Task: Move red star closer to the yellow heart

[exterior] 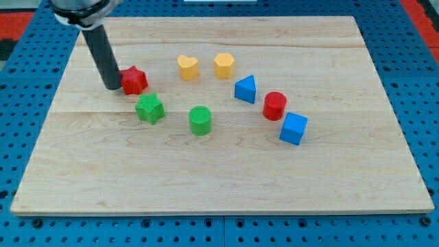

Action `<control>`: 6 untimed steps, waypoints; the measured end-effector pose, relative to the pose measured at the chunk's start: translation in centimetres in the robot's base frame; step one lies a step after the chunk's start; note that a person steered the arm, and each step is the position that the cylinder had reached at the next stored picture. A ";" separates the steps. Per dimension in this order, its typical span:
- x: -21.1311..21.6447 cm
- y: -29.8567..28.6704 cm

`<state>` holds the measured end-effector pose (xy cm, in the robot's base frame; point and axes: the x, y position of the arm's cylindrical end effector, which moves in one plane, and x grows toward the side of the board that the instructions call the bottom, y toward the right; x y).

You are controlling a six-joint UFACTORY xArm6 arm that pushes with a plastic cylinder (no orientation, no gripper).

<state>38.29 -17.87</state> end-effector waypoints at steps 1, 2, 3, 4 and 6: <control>0.0 2.4; 0.1 3.7; 0.3 5.6; 1.9 6.4; 2.5 12.2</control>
